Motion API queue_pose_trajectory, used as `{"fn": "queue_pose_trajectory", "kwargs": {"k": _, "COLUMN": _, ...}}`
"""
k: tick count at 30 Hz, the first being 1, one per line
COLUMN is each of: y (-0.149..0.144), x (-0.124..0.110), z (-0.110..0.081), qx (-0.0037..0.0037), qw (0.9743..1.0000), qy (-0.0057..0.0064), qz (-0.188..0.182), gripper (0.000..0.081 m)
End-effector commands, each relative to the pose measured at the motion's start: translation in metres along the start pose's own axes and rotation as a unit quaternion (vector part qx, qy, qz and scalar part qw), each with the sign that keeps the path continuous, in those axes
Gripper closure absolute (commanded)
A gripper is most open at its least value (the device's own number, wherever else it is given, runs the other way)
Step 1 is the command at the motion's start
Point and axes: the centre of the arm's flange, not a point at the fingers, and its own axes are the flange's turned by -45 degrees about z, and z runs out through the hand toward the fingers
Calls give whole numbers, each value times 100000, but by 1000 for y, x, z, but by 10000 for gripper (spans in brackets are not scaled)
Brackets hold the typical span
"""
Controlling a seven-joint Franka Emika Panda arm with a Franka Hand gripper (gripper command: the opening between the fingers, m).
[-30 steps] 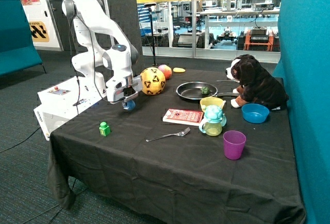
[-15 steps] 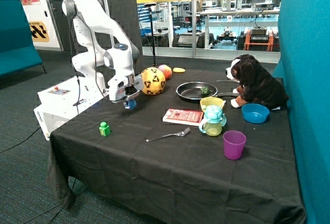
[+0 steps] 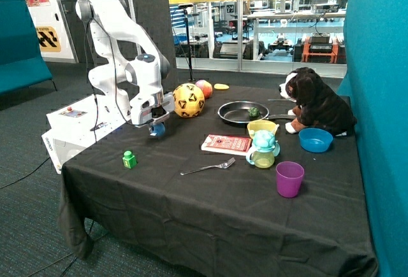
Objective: Sort the balls from left to right in order of size
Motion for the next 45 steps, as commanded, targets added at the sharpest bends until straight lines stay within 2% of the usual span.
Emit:
{"fn": "queue_pose_trajectory", "kwargs": {"k": 1, "y": 7, "x": -6, "z": 0, "qx": -242, "qw": 99999, "qy": -82, "qz": 458, "gripper": 0}}
{"fn": "queue_pose_trajectory", "kwargs": {"k": 8, "y": 5, "x": -6, "z": 0, "qx": -241, "qw": 99996, "qy": -86, "qz": -850, "gripper": 0}}
{"fn": "queue_pose_trajectory", "kwargs": {"k": 19, "y": -3, "x": 1, "z": -3, "qx": -241, "qw": 99997, "qy": -85, "qz": -782, "gripper": 0}}
{"fn": "queue_pose_trajectory", "kwargs": {"k": 20, "y": -3, "x": 1, "z": -3, "qx": -241, "qw": 99985, "qy": -88, "qz": -1708, "gripper": 0}}
{"fn": "queue_pose_trajectory", "kwargs": {"k": 36, "y": -7, "x": 2, "z": 0, "qx": -241, "qw": 99985, "qy": -88, "qz": -1704, "gripper": 0}}
{"fn": "queue_pose_trajectory", "kwargs": {"k": 45, "y": -17, "x": 6, "z": -17, "qx": -239, "qw": 99935, "qy": -92, "qz": -3584, "gripper": 0}}
